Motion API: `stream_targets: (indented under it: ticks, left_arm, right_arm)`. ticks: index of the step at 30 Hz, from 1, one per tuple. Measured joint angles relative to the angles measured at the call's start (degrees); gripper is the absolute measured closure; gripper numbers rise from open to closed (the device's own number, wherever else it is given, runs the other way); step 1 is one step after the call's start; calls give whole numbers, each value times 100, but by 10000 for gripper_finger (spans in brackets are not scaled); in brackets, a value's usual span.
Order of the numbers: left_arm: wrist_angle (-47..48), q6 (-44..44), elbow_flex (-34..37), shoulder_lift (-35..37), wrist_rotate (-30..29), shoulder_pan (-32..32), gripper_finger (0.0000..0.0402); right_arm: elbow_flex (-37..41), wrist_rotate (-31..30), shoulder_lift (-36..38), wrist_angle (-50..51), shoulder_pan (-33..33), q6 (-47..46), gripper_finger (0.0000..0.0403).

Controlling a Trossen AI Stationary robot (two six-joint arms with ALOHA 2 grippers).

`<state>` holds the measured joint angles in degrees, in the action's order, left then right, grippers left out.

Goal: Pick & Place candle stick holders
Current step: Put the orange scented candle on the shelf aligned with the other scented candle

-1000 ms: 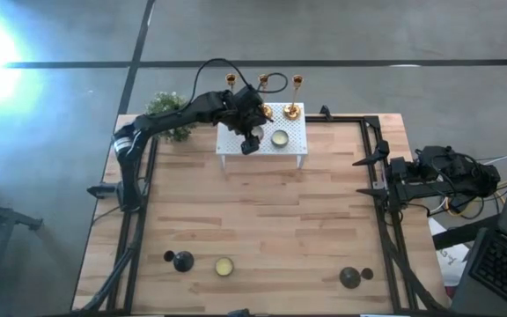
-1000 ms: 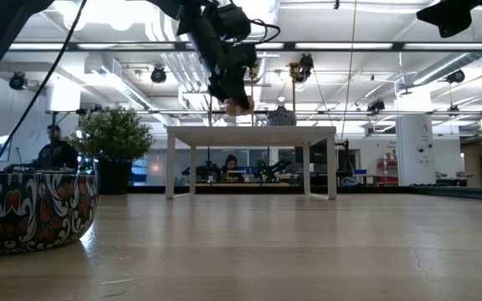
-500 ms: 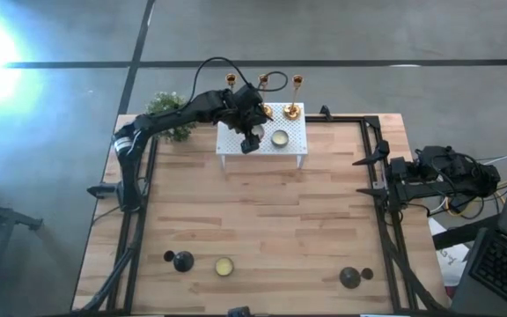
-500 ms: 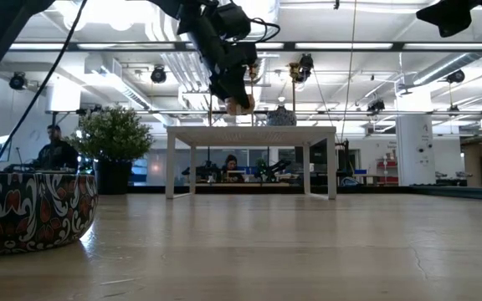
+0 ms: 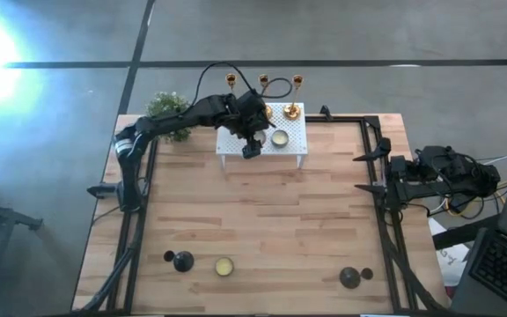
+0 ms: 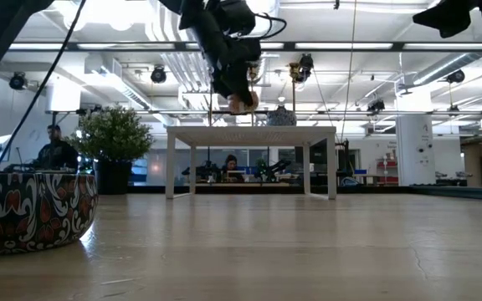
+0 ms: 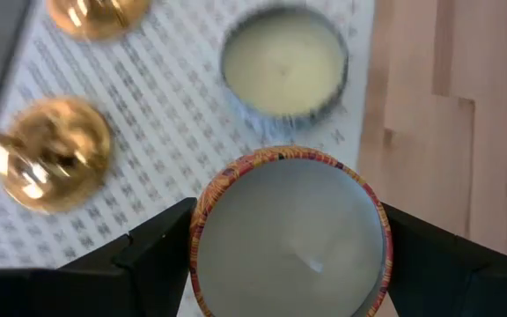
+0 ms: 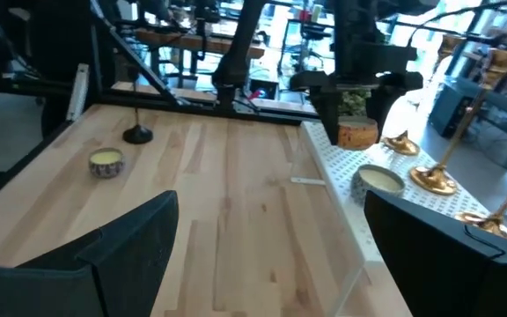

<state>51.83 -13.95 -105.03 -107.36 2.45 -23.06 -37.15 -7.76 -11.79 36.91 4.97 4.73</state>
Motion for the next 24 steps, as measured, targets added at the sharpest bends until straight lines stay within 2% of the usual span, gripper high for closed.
stream_targets:
  ticks: [5,13,24]
  left_arm:
    - [285,312,-496,-278,-154,-63,99]
    - [1234,4,-1107,-953,-505,0,99]
    - [1135,-46,-1397,-1084,-529,-142,99]
  right_arm:
    - [0,-83,2,-148,0,-8,44]
    - [0,-121,0,-170,0,-197,44]
    - [0,-119,2,-74,0,-139,44]
